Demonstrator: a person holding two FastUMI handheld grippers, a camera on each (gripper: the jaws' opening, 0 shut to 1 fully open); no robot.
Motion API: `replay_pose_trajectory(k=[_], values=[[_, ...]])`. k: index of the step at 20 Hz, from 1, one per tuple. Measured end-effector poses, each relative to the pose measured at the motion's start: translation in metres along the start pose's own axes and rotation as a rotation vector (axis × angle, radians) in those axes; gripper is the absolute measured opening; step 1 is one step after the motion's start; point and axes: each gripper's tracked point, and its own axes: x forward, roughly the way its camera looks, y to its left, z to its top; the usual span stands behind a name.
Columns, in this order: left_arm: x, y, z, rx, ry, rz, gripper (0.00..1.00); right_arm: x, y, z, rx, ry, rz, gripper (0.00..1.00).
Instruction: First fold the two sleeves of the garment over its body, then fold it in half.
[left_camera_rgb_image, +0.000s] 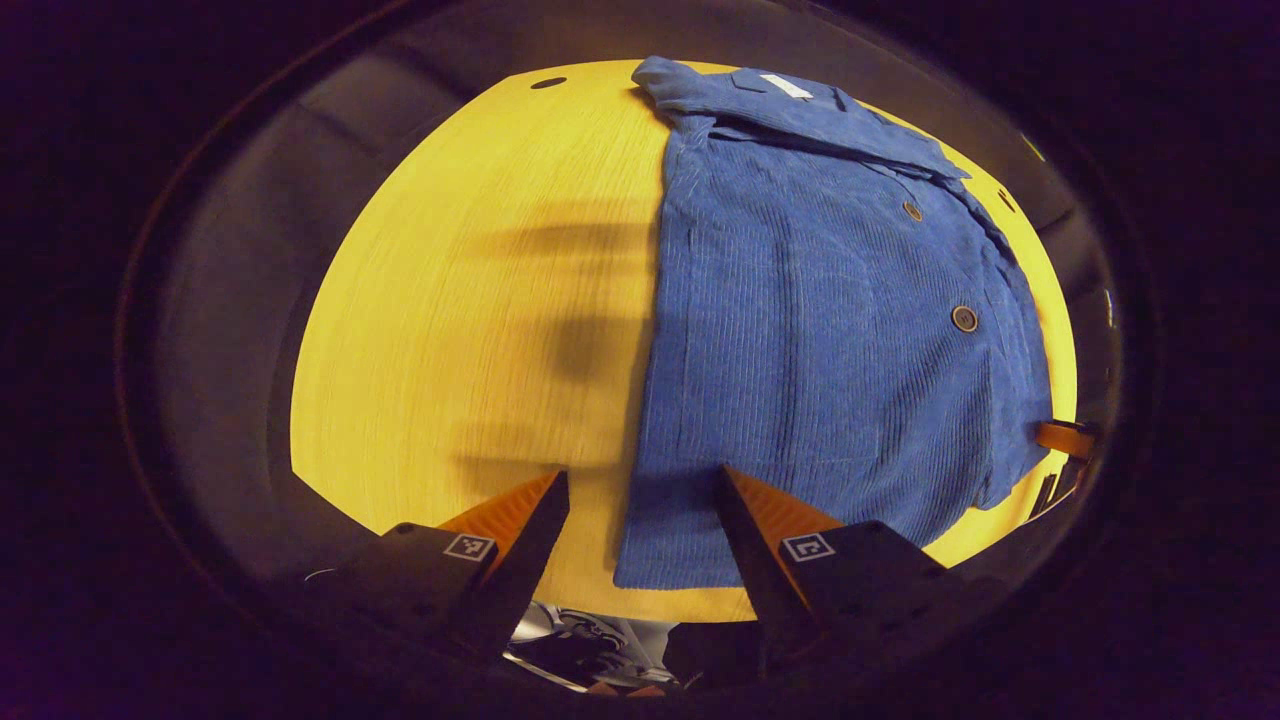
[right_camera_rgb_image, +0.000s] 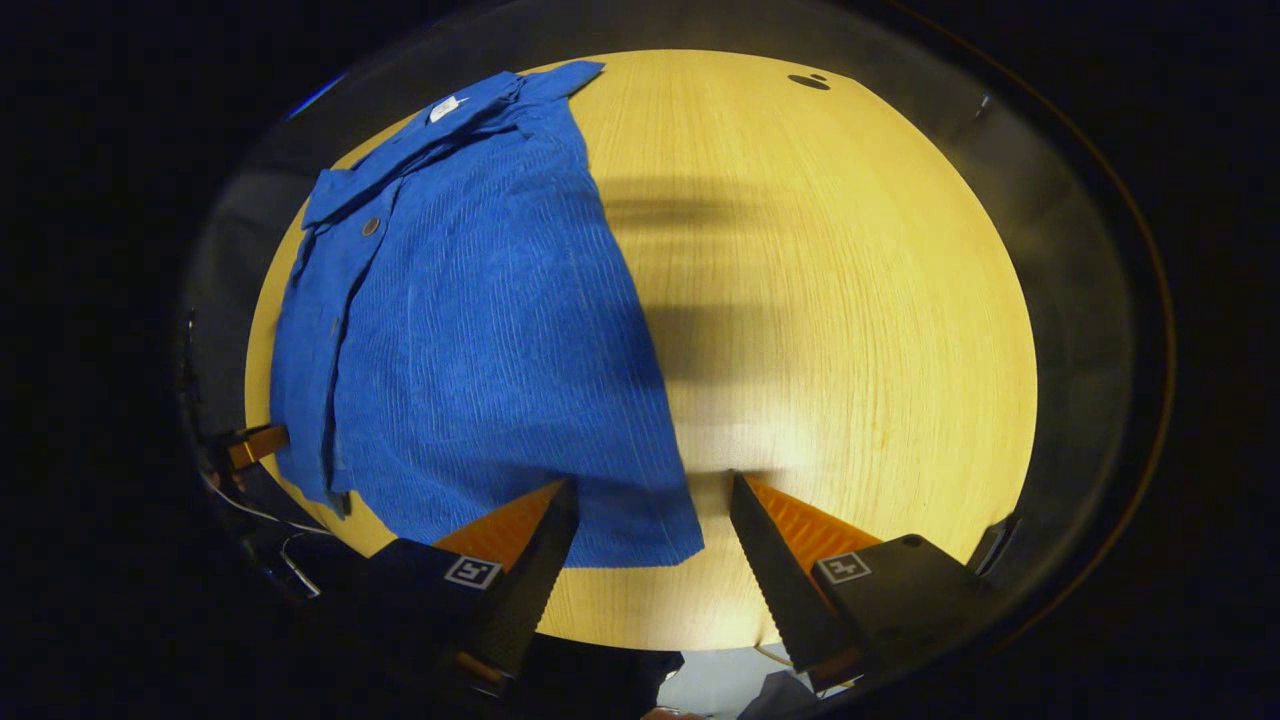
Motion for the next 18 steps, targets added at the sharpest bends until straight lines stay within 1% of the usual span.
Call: replay_pose_trajectory(k=[2,4,8,12,14,16,18], values=[[-0.0015,0.0028,0.0019,0.022,-0.009,0.022,0.88,0.0001,0.0003,-0.0023,-0.035,0.004,-0.021,0.99],[-0.0013,0.0085,0.0026,0.050,-0.020,0.050,0.88,-0.0001,0.0004,-0.0022,-0.040,0.002,-0.028,0.99],[-0.0012,0.0082,0.0037,0.091,-0.036,0.052,0.88,0.0003,0.0007,-0.0030,-0.041,0.006,-0.032,0.99],[-0.0017,0.0048,0.0049,0.192,-0.125,0.106,0.88,0.0005,0.0001,-0.0030,-0.035,0.004,-0.036,0.99],[0.0007,0.0050,0.0051,0.209,-0.162,0.128,0.85,0.0013,0.0001,-0.0039,-0.035,-0.003,-0.036,0.99],[0.0013,0.0032,0.0044,0.205,-0.161,0.107,0.85,0.0007,0.0005,-0.0033,-0.033,-0.003,-0.036,0.99],[0.0027,0.0007,0.0037,0.187,-0.135,0.060,0.79,0.0012,0.0004,-0.0036,-0.033,0.005,-0.035,0.99]])
